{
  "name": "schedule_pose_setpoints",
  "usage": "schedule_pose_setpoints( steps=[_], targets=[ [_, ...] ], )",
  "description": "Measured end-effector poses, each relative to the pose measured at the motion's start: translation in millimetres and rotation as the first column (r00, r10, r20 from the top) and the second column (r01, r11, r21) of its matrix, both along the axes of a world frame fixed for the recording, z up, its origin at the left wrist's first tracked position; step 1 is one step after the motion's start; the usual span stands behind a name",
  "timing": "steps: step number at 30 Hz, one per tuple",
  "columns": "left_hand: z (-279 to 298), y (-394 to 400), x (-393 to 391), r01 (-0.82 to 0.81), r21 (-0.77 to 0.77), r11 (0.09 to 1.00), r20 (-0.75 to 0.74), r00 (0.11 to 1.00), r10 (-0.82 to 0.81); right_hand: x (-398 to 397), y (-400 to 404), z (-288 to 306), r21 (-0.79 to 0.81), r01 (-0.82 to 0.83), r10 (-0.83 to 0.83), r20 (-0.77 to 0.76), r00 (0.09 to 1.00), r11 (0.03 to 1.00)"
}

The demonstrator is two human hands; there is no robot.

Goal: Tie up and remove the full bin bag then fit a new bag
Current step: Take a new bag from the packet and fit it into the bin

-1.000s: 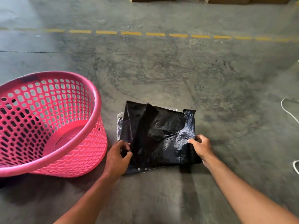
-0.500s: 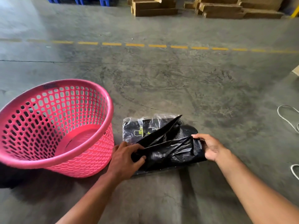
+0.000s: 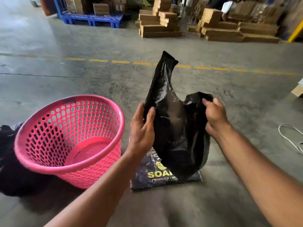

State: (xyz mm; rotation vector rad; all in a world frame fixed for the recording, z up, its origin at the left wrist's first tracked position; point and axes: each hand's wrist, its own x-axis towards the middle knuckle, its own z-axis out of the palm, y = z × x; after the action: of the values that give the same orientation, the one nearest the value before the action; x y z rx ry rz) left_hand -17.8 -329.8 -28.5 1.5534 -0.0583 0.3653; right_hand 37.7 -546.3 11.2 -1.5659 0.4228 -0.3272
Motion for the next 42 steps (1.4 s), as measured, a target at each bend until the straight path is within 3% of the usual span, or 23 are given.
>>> schedule_pose_setpoints(
  steps=[2,5,8,13,20,25,28,30,33,34,37,39,42],
  targets=[
    [29.0,3.8,17.0,-0.046,-0.069,0.997,0.012,0.999,0.047,14.1,24.7,28.1,0.068,-0.033,0.032,0.018,0.999,0.997],
    [79.2,18.0,38.8,-0.128,-0.115,0.985,0.079,0.987,0.137,30.0,67.6,77.2,-0.376,-0.114,0.102,-0.054,0.993,0.920],
    [128.9,41.1,49.5,-0.260,-0.106,0.960,0.154,0.949,0.274,38.2,123.4,125.9,-0.552,-0.200,0.199,-0.062,0.978,0.810],
    [171.5,92.6,57.3,-0.487,-0.109,0.866,0.127,0.858,0.499,44.3,217.6,178.5,-0.445,-0.280,0.331,0.039,0.943,0.850],
    [214.4,182.2,43.7,-0.442,-0.003,0.897,0.329,0.847,0.418,49.0,311.3,211.3,-0.287,-0.356,0.405,0.132,0.905,0.889],
    [228.0,237.4,39.2,-0.630,0.106,0.769,0.408,0.733,0.544,41.8,364.6,225.0,-0.024,-0.419,0.414,0.217,0.884,0.908],
    [214.3,258.0,35.9,-0.657,0.158,0.737,0.430,0.718,0.548,30.8,383.5,213.6,0.188,-0.461,0.394,0.305,0.867,0.867],
    [198.3,270.7,33.1,-0.634,0.182,0.752,0.451,0.733,0.509,30.3,388.7,194.7,0.226,-0.523,0.440,0.331,0.835,0.822],
    [162.4,286.5,27.4,-0.572,0.297,0.765,0.389,0.804,0.451,34.0,390.0,160.5,0.488,-0.555,0.454,0.319,0.832,0.674],
    [150.1,291.1,24.1,-0.559,0.346,0.754,0.361,0.820,0.443,32.9,385.5,145.3,0.535,-0.531,0.436,0.305,0.847,0.657],
    [116.5,308.6,18.2,-0.509,0.472,0.720,0.289,0.861,0.419,44.5,374.2,93.2,0.677,-0.559,0.518,0.296,0.802,0.479],
    [100.4,320.6,15.0,-0.473,0.586,0.658,0.221,0.874,0.433,56.7,358.2,66.5,0.617,-0.562,0.572,0.213,0.793,0.550],
    [88.7,333.7,6.1,-0.388,0.800,0.459,0.176,0.882,0.438,63.5,329.3,43.7,0.326,-0.587,0.604,0.061,0.795,0.741]
  ],
)
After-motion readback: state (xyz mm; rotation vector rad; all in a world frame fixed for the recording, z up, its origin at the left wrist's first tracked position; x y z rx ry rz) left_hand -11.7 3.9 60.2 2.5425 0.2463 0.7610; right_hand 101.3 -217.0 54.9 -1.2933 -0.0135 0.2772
